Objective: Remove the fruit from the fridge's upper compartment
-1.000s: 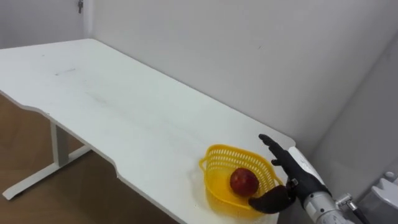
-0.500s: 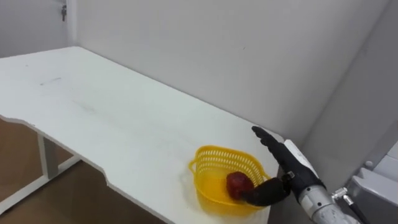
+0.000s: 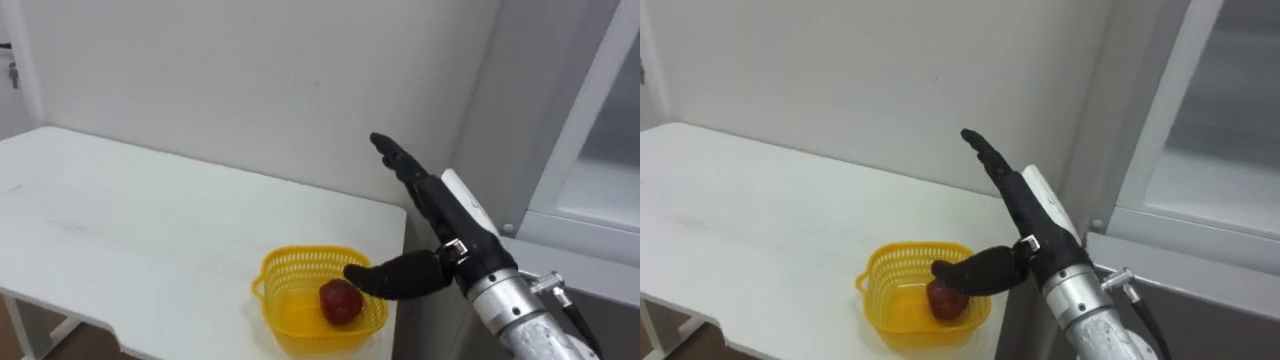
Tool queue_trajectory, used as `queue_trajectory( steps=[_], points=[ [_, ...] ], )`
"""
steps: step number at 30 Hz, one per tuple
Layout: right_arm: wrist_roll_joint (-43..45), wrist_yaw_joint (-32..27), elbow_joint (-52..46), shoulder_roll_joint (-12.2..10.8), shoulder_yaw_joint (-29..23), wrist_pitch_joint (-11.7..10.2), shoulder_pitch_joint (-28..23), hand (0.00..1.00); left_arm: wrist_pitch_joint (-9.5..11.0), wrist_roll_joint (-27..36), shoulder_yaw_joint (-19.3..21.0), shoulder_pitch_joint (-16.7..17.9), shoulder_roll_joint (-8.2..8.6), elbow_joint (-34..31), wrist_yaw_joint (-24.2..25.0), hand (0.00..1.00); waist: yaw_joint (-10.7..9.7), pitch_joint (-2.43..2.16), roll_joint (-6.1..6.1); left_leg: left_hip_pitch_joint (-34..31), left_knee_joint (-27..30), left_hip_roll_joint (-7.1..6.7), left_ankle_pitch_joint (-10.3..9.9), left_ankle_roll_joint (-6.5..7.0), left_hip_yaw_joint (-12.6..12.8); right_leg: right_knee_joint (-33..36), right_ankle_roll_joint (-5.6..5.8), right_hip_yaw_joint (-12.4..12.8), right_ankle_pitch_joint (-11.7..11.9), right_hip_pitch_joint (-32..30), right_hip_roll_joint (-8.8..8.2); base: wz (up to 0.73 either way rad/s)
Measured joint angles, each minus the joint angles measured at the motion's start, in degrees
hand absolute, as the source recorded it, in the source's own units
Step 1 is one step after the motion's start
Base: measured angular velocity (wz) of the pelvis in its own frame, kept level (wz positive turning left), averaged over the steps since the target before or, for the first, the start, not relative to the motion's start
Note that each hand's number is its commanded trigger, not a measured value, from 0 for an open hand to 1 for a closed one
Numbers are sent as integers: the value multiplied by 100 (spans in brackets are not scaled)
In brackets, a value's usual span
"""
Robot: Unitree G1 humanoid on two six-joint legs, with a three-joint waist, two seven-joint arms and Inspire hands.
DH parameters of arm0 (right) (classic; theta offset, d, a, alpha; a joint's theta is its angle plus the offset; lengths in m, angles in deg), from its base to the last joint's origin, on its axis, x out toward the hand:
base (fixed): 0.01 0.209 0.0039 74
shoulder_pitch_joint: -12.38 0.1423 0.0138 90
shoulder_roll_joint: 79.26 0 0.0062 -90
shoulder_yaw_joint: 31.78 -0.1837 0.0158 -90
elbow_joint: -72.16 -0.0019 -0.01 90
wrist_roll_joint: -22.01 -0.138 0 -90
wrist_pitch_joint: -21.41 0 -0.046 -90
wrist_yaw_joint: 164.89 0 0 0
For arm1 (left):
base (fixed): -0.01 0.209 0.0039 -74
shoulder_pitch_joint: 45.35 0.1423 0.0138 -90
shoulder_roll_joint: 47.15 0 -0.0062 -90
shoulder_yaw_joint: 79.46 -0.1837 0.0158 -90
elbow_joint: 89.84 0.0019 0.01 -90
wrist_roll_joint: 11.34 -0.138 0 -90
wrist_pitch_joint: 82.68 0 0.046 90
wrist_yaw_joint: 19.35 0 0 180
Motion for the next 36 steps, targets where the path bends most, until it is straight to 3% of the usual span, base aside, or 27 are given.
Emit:
queue_trajectory(
  steps=[4, 7, 12, 20, 26, 28, 32, 34, 36],
  points=[
    [75, 57, -749, -188, -200, -17, -451, 0, 41, 24, -5, 4, 91, 54, -2, 0, -152, -5, 145, 174, -74, 40, -4, 6, 261, 23, 0, 193, 0, 30, 75, -30],
    [73, 59, -1218, -392, -339, -81, -566, 0, 108, 93, -127, -18, 143, 55, -76, 0, -493, -14, 248, 190, -100, 49, -9, 7, 339, 25, -2, 276, 1, 0, 91, -15],
    [173, 112, -1734, -486, -633, -272, -871, 0, 318, 99, -188, -67, 245, 115, -150, 0, -639, -35, 426, 298, -199, 87, -9, 6, 565, 56, -7, 512, 4, -58, 128, -24],
    [278, -23, -2290, -773, -893, -421, -1457, 0, 343, 105, -266, -64, 340, 305, -253, 0, -982, -52, 500, 298, -235, 114, -12, 0, 739, 54, -16, 670, 10, -133, 189, -11],
    [457, -357, -2406, -1045, -1273, -523, -1658, 0, 389, 104, -338, -28, 438, 386, -374, 0, -1151, -64, 497, 257, -234, 135, -19, -9, 757, 50, -20, 668, 19, -180, 209, 0],
    [623, -555, -2413, -999, -1564, -660, -1667, 0, 420, 104, -330, -44, 439, 410, -375, 0, -1232, -74, 481, 205, -234, 134, -19, -10, 760, 56, -27, 669, 23, -244, 210, 0],
    [965, -1046, -2408, -970, -1990, -734, -1667, 0, 484, 104, -318, 5, 440, 502, -375, 0, -1227, -63, 433, 201, -225, 128, -18, -12, 814, 127, -28, 721, 23, -303, 223, -9],
    [1009, -1308, -2350, -925, -2115, -819, -1664, 0, 493, 106, -316, -2, 439, 501, -413, 0, -1235, -56, 364, 195, -223, 122, -15, -16, 811, 127, -29, 736, 22, -323, 227, -3],
    [947, -1572, -1955, -731, -2327, -925, -1663, 0, 492, 102, -303, -20, 405, 501, -472, 0, -1244, -38, 233, 208, -194, 109, -14, -16, 817, 101, -30, 726, 22, -270, 224, 0]
  ],
)
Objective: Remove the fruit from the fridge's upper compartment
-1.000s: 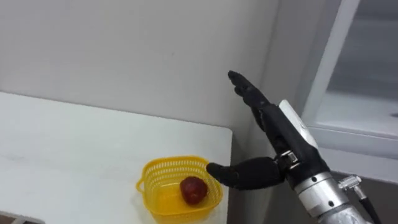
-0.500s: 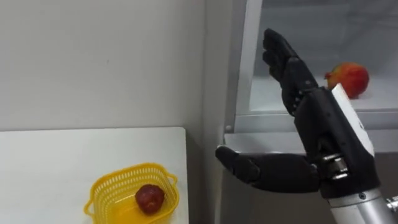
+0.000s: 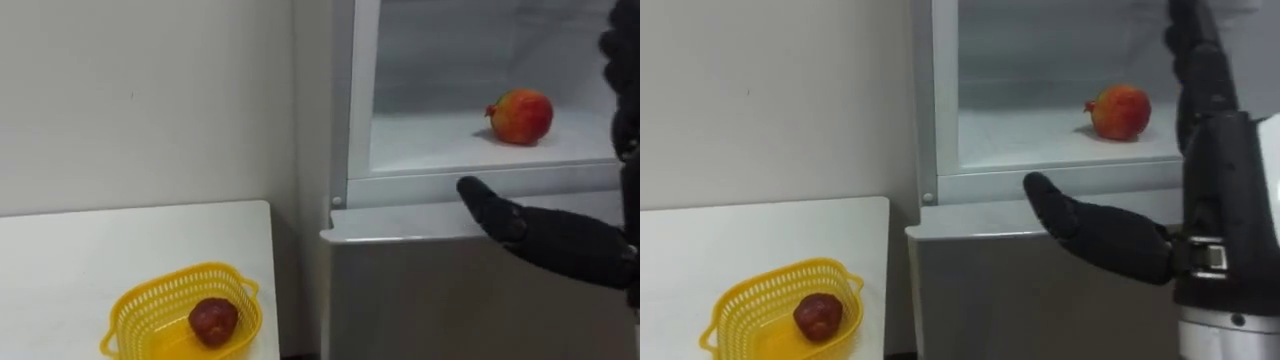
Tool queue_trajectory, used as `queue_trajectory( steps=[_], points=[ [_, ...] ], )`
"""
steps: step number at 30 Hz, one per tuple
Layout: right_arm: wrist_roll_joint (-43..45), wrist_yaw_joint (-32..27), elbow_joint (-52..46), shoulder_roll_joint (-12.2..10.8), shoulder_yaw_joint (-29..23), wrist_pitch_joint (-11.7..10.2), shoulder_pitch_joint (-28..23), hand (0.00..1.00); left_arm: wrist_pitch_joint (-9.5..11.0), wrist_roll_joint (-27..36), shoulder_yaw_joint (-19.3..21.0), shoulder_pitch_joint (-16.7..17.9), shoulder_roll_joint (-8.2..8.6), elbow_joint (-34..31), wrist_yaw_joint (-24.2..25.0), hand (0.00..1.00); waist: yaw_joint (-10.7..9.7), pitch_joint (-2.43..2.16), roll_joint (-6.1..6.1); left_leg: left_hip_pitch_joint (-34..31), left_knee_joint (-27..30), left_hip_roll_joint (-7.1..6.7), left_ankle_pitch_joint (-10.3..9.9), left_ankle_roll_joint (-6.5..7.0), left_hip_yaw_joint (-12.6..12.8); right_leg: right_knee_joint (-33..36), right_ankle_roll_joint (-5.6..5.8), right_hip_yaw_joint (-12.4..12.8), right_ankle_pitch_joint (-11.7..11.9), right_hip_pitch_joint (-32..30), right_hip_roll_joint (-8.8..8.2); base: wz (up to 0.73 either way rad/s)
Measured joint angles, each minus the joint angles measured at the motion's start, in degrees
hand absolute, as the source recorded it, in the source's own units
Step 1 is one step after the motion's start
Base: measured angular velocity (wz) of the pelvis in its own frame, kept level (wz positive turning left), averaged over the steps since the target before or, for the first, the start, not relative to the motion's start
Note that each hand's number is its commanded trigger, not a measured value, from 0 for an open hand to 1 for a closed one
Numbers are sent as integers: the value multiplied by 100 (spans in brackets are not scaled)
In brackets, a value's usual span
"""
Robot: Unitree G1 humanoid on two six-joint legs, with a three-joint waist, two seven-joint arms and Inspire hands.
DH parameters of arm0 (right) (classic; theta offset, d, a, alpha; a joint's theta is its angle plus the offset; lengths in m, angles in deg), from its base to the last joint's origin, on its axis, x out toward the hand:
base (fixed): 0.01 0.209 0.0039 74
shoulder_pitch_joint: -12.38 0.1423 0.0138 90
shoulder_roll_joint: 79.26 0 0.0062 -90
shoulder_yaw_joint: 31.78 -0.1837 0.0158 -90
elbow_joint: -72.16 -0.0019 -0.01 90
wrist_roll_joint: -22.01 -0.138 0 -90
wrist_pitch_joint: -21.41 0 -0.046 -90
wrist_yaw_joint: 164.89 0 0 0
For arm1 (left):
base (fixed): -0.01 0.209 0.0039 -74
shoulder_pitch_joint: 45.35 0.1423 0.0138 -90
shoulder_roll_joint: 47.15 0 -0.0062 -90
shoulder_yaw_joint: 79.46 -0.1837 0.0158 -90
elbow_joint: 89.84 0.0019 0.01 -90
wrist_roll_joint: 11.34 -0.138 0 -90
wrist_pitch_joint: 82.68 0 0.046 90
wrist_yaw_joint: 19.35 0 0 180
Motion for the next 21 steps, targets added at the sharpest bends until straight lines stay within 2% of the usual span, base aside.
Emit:
queue_trajectory(
  steps=[2, 5, 10, 17, 21],
  points=[
    [-11, -180, 232, 55, -132, 51, -1, 0, -1, 1, 52, 20, -34, 1, 5, 0, -5, -8, -55, 28, 0, -7, 0, 0, -2, -75, -1, 2, 0, 55, -3, 0],
    [28, -451, 391, 93, -326, 35, 8, 0, -5, 2, 91, 39, -56, 0, 22, 0, 4, 10, -131, 36, -5, -22, -1, 2, -35, -83, 5, -40, -3, 86, -20, 6],
    [-163, -801, 973, 372, -542, 60, 128, 0, -20, 2, 121, 67, -98, -4, 134, 0, 37, 19, -249, 28, -7, -32, 0, 3, -85, -78, 10, -83, -7, 98, -32, 5],
    [-702, -909, 1617, 870, -683, 403, 838, 0, -153, -11, 258, 64, -196, -8, 281, 0, 51, 40, -445, 11, 4, -34, 2, 3, -82, -69, 9, -77, -8, 15, -31, 0],
    [-1148, -901, 2094, 1159, -751, 442, 1379, 0, -208, -2, 362, 38, -206, -2, 282, 0, 47, 44, -539, 34, 10, -31, 2, 3, -129, -78, 9, -115, -6, 87, -35, 3]
  ],
)
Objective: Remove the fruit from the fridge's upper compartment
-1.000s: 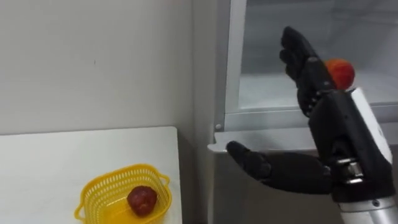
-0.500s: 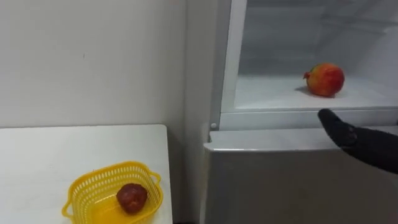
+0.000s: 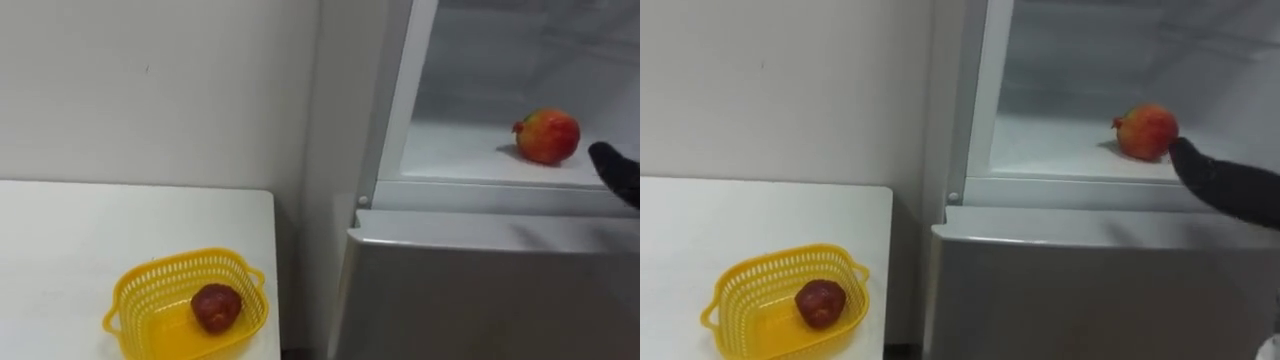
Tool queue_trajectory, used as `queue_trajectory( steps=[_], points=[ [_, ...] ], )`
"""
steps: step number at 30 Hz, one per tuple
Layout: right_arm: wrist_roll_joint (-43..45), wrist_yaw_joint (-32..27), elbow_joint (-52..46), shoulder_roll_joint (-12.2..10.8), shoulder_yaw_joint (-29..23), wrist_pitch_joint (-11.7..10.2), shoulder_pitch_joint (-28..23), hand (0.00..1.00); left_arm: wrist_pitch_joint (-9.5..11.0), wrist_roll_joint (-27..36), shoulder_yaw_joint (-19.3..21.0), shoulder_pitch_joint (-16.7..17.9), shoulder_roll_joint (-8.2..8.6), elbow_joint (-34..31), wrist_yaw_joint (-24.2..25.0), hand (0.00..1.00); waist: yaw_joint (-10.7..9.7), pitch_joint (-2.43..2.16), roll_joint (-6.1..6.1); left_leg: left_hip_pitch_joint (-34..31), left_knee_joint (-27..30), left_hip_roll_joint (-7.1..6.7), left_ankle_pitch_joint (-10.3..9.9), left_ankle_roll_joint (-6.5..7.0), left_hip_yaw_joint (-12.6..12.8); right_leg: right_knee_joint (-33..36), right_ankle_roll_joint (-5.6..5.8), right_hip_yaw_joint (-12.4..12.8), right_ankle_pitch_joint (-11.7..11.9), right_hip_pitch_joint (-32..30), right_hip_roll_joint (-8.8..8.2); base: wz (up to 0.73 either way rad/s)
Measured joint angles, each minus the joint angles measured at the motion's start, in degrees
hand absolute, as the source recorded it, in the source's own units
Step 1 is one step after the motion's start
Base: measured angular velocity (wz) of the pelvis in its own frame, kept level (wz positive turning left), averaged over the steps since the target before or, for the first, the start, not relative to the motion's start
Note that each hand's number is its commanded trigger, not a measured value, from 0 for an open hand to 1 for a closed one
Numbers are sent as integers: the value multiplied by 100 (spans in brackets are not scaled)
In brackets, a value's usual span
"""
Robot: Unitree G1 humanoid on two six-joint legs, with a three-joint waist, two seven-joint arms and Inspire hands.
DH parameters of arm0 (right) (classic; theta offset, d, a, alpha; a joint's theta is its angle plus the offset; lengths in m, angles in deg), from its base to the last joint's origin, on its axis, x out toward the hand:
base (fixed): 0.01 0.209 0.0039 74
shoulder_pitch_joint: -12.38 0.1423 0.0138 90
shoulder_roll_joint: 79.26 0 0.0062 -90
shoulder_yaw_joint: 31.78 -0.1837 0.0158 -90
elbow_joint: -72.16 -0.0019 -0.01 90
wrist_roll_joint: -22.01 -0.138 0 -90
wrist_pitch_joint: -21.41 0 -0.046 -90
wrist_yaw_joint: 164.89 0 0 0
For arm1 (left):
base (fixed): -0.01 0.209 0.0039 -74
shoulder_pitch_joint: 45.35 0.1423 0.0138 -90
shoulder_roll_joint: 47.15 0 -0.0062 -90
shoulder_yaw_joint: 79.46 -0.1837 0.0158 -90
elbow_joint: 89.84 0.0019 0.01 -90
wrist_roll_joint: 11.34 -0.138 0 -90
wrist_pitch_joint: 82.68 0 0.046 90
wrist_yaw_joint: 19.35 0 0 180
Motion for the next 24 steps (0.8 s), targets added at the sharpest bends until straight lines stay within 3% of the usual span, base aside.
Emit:
queue_trajectory(
  steps=[7, 11, 14, 24],
  points=[
    [-151, 285, 802, 151, -61, 121, 451, 0, -46, 1, 194, 53, -12, -11, 1, 0, -35, -4, -17, -43, 20, -5, 0, 0, -156, 2, -1, -133, 0, 30, -21, 10],
    [-547, 540, 1375, 465, -52, 408, 700, 0, -92, -3, 214, 124, -11, -127, 12, 0, -6, -19, 10, -81, 18, -20, 0, 1, -226, 8, 0, -195, 0, 30, -38, 8],
    [-563, 646, 1616, 578, -49, 554, 872, 0, -163, -1, 295, 189, -16, -250, 60, 0, -6, -34, 26, -111, 72, -20, 0, 0, -249, 6, -1, -214, 0, 23, -39, 4],
    [-737, 892, 1825, 722, 14, 885, 999, 0, -304, -3, 339, 205, -142, -512, 117, 0, 23, -34, -102, -136, 124, -33, 1, 0, -313, 2, -2, -264, -2, 30, -54, 2]
  ],
)
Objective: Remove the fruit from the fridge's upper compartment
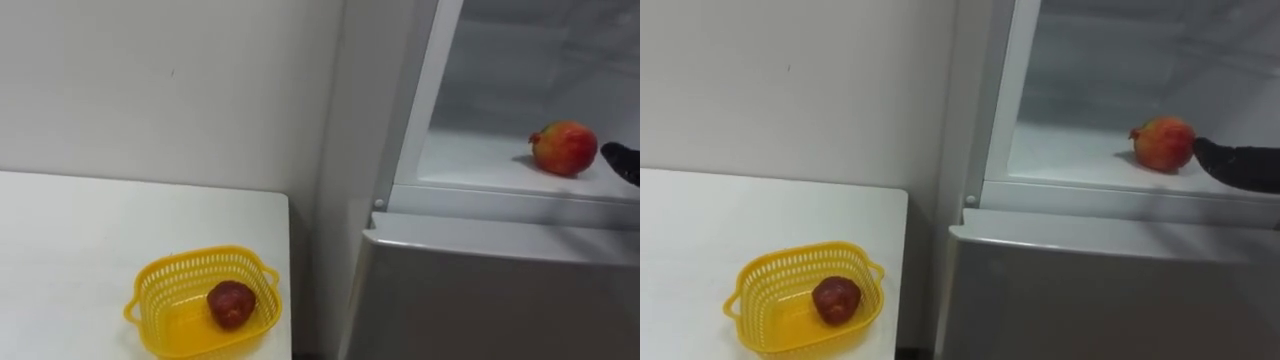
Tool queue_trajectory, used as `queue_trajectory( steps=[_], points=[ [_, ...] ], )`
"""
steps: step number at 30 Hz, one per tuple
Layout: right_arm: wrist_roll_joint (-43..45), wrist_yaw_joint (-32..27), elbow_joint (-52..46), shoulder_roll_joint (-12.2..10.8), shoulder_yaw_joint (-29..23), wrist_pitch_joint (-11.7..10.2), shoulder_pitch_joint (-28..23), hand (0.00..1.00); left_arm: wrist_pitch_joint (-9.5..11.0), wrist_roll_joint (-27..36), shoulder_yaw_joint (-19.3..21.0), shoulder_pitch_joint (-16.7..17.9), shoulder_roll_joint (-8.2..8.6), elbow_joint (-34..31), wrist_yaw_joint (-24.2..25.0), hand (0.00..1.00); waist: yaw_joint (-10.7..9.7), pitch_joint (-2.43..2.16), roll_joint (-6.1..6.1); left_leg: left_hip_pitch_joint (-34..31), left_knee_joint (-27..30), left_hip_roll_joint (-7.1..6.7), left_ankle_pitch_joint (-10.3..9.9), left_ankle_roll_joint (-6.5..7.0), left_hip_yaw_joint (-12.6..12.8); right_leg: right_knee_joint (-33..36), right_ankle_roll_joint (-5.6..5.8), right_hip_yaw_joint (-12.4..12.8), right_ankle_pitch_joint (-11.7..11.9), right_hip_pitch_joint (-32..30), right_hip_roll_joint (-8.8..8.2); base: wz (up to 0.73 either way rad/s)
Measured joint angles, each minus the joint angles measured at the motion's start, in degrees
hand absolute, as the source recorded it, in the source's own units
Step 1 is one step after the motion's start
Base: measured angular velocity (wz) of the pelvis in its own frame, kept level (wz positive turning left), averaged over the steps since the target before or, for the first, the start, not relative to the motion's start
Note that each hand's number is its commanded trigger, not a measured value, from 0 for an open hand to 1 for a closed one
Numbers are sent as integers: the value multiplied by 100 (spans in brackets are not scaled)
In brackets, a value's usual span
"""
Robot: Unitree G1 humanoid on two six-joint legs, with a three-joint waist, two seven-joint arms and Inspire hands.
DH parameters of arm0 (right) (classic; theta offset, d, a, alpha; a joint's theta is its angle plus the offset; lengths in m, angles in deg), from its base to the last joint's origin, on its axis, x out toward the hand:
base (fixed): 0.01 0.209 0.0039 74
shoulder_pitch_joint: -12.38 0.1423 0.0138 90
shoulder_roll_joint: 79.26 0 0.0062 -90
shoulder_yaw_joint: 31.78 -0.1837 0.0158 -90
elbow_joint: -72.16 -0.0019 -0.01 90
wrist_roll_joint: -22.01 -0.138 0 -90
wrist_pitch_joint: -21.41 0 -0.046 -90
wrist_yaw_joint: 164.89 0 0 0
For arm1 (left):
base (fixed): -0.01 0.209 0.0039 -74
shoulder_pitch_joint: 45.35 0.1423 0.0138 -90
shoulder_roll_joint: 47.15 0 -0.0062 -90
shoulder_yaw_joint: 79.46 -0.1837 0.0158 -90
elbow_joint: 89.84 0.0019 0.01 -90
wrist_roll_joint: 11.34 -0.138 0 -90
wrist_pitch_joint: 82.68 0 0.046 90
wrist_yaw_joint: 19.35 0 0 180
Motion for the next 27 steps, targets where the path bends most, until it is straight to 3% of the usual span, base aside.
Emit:
queue_trajectory(
  steps=[5, 12, 18, 27],
  points=[
    [-231, -8, 368, 294, 147, 56, 363, 0, -5, 0, 0, 24, -137, -3, 39, 0, -1, -2, -52, -7, 2, -10, 0, 1, -48, -3, 2, -33, -1, 10, -8, 4],
    [-466, 204, 745, 589, 513, 59, 663, 0, -55, -3, 1, 101, -138, -269, 78, 0, 129, -1, -58, 27, 2, 0, 0, 1, -84, -10, 2, -76, -1, 72, -3, 3],
    [-767, 552, 811, 606, 681, 60, 680, 0, -69, -5, 14, 115, -138, -358, 77, 0, 139, 15, -26, 13, -1, 1, 1, 0, -224, -9, 3, -222, -2, 146, -31, 11],
    [-990, 1127, 1514, 607, 681, 114, 722, 0, -147, -33, 64, 166, -143, -394, 133, 0, 137, -1, -43, -29, 12, -3, 1, 0, -288, -6, 9, -319, -5, 139, -59, 5]
  ],
)
